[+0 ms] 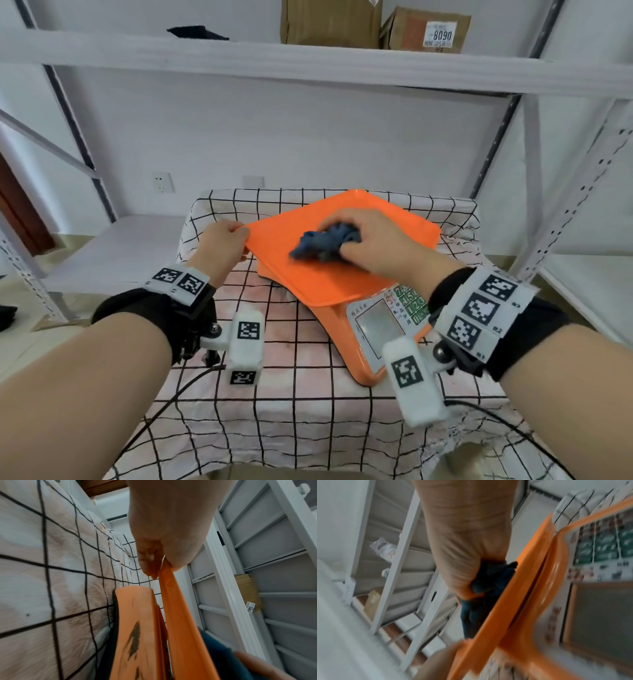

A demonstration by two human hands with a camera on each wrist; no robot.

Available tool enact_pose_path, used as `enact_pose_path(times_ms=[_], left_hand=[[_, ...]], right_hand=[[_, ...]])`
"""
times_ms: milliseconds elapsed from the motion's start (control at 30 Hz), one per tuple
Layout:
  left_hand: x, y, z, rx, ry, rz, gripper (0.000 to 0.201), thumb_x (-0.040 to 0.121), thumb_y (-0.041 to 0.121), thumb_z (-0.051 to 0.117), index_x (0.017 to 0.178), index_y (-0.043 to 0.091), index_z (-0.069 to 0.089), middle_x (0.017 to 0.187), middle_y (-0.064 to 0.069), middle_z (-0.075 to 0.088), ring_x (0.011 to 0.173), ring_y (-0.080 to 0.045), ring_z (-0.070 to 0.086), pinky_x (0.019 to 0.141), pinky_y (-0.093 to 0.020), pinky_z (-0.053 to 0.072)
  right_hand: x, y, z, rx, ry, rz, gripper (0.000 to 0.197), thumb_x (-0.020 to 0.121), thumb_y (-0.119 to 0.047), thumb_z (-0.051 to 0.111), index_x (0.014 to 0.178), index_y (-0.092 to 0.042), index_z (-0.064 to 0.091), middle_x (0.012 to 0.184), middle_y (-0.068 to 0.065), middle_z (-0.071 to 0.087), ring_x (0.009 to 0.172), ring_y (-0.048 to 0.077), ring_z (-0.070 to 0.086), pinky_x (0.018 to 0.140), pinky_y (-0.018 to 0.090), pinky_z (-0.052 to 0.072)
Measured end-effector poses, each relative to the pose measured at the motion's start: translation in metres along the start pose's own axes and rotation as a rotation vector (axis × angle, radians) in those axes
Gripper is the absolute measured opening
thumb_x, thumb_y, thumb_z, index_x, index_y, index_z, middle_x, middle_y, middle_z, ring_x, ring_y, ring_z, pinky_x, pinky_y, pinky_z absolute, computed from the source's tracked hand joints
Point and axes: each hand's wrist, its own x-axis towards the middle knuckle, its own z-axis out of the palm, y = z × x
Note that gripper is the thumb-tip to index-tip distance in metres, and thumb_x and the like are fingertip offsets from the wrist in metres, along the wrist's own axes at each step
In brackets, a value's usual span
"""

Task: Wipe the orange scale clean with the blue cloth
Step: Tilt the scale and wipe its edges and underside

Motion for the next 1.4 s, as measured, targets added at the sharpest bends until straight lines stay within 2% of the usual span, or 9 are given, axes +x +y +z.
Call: enact_pose_path(times_ms=[100,233,333,500,633,800,1000,1233,1400], left_hand=[[-0.005,-0.005,-0.003,-0.053,0.022,-0.026,0.022,0.095,0.015,0.044,0.094,0.002,0.061,0.083,-0.01,0.059,0.069,-0.019,0.055,0.063,-0.024,0.048],[-0.008,-0.008,-0.008,-0.071,0.012,0.008,0.021,0.097,0.018,0.046,0.097,0.005,0.062,0.081,-0.004,0.061,0.07,-0.015,0.058,0.067,-0.024,0.052],[-0.005,-0.006,-0.009,-0.079,-0.013,-0.011,0.021,0.098,0.016,0.046,0.101,0.003,0.062,0.083,-0.006,0.062,0.07,-0.015,0.057,0.071,-0.024,0.053],[-0.01,-0.005,-0.014,-0.084,-0.09,-0.043,0.028,0.1,0.015,0.045,0.115,-0.002,0.06,0.091,-0.009,0.062,0.067,-0.011,0.054,0.058,-0.013,0.051],[-0.019,-0.006,-0.021,-0.172,-0.117,-0.099,0.026,0.099,0.016,0.043,0.111,0.003,0.062,0.101,-0.012,0.06,0.07,-0.013,0.055,0.063,-0.016,0.05],[-0.026,-0.004,-0.029,-0.438,-0.142,-0.263,0.035,0.101,0.035,0.037,0.098,0.012,0.063,0.096,-0.003,0.065,0.084,-0.014,0.06,0.076,-0.027,0.048],[-0.027,0.006,-0.029,-0.413,-0.15,-0.322,0.049,0.099,0.048,0.034,0.108,0.011,0.064,0.098,-0.001,0.063,0.097,-0.016,0.057,0.076,-0.03,0.043],[-0.044,0.022,-0.01,-0.324,-0.012,-0.274,0.046,0.096,0.049,0.037,0.118,0.013,0.057,0.097,0.001,0.059,0.085,-0.013,0.053,0.084,-0.031,0.044],[-0.047,0.023,-0.01,-0.18,-0.071,-0.175,0.034,0.097,0.048,0.036,0.086,0.021,0.053,0.083,0.004,0.05,0.081,-0.017,0.049,0.073,-0.026,0.044]], right_hand=[[0.004,0.034,-0.027,-0.143,0.257,0.159,0.039,0.081,0.005,0.046,0.116,-0.009,0.058,0.108,0.008,0.057,0.098,0.022,0.054,0.072,0.015,0.042],[-0.002,0.053,-0.031,-0.491,-0.055,0.413,0.02,0.094,-0.011,0.036,0.101,-0.009,0.054,0.097,0.015,0.056,0.099,0.032,0.056,0.072,0.028,0.034],[-0.003,0.026,-0.008,-0.434,-0.087,0.309,0.033,0.094,-0.015,0.038,0.122,-0.013,0.055,0.118,0.012,0.06,0.107,0.029,0.054,0.078,0.027,0.038],[0.004,-0.025,0.033,-0.328,-0.221,0.109,0.035,0.094,-0.008,0.04,0.125,-0.01,0.054,0.141,0.008,0.047,0.131,0.022,0.04,0.094,0.021,0.031],[0.023,-0.055,0.05,-0.121,-0.295,0.089,0.03,0.091,0.002,0.037,0.077,-0.02,0.051,0.079,-0.004,0.049,0.091,0.018,0.043,0.056,0.01,0.033],[0.029,-0.07,0.057,0.072,-0.315,0.169,0.036,0.089,0.002,0.039,0.123,0.003,0.053,0.101,0.015,0.058,0.091,0.027,0.055,0.067,0.028,0.044],[-0.007,-0.056,0.033,0.025,-0.292,0.204,0.024,0.086,-0.014,0.049,0.108,-0.02,0.055,0.089,0.001,0.061,0.081,0.016,0.056,0.065,0.026,0.044],[-0.052,-0.058,-0.004,-0.149,-0.323,0.195,0.006,0.089,-0.017,0.047,0.084,-0.02,0.047,0.076,-0.001,0.061,0.063,0.006,0.05,0.05,0.016,0.036],[-0.069,-0.047,-0.031,-0.008,-0.136,0.312,0.018,0.085,-0.014,0.047,0.071,-0.021,0.057,0.067,-0.003,0.056,0.066,0.012,0.048,0.058,0.026,0.036]])
